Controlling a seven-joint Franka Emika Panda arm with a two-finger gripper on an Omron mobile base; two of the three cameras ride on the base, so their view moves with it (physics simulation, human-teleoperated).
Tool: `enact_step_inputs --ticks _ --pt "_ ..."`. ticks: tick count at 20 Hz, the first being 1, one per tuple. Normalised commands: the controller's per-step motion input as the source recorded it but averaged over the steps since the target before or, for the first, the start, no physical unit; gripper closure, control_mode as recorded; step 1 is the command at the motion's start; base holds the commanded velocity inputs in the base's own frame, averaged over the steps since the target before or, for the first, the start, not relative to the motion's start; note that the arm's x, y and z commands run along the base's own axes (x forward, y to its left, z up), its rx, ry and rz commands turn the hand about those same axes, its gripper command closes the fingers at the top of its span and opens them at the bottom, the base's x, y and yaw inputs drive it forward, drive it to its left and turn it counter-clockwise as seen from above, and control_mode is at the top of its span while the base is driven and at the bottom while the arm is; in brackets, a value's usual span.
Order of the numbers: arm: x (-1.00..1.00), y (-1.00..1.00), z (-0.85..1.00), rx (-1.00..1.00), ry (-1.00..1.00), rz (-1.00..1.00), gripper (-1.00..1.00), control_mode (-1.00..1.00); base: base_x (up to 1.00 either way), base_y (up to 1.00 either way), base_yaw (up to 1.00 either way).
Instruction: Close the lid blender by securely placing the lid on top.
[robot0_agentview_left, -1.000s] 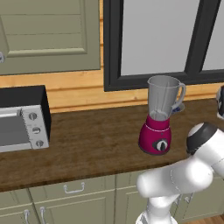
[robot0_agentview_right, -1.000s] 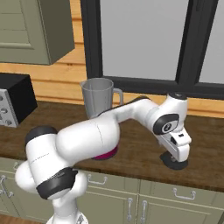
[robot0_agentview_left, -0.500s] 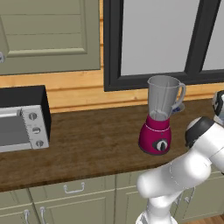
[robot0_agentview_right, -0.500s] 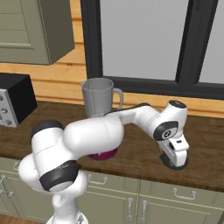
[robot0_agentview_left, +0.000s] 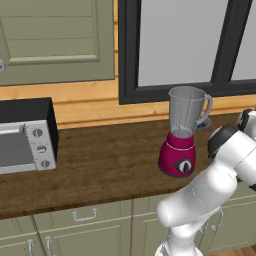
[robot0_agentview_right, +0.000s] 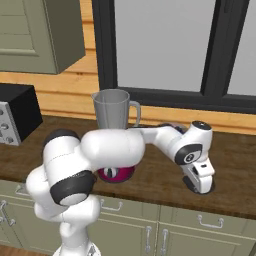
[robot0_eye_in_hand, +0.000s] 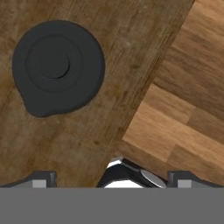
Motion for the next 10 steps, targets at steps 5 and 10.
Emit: enact_step_inputs --ticks 5,10 --pt "0.06 -0.26 0.0 0.02 0.02 -0.01 -1.0 -1.0 0.0 0.0 0.0" --pt "0.03 -0.05 -0.01 0.04 0.07 -0.01 -1.0 -1.0 0.0 0.0 0.0"
